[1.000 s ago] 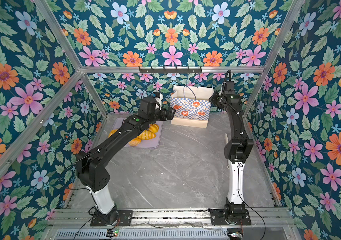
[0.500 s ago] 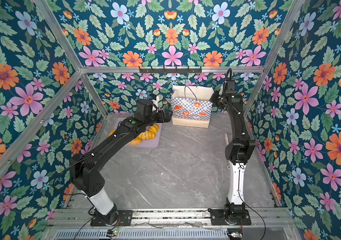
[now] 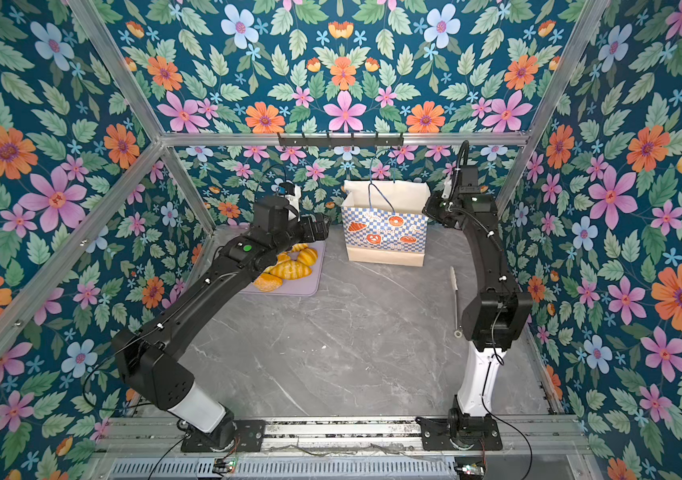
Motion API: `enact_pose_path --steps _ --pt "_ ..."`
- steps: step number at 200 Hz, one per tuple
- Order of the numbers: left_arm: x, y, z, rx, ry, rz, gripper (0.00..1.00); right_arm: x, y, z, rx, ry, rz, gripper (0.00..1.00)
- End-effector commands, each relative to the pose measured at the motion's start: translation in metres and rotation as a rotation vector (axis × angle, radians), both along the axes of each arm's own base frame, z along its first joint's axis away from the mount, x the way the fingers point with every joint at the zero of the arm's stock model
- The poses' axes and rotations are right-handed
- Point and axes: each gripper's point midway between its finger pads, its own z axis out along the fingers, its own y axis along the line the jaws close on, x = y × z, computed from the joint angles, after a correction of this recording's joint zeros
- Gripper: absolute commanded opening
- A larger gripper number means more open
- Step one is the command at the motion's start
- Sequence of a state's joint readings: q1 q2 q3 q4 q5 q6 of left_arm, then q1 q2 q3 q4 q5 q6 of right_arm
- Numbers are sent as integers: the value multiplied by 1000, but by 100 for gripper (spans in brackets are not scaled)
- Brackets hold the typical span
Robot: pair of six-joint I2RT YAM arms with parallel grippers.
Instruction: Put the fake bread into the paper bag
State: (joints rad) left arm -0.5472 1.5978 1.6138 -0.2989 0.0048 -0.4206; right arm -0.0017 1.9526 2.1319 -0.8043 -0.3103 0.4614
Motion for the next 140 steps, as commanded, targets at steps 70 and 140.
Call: enact_pose_path --steps 70,140 --pt "-31 53 5 40 7 85 99 -98 31 -1 72 -44 141 0" --pt "-47 80 17 47 -4 120 99 -182 61 -11 101 -37 251 0"
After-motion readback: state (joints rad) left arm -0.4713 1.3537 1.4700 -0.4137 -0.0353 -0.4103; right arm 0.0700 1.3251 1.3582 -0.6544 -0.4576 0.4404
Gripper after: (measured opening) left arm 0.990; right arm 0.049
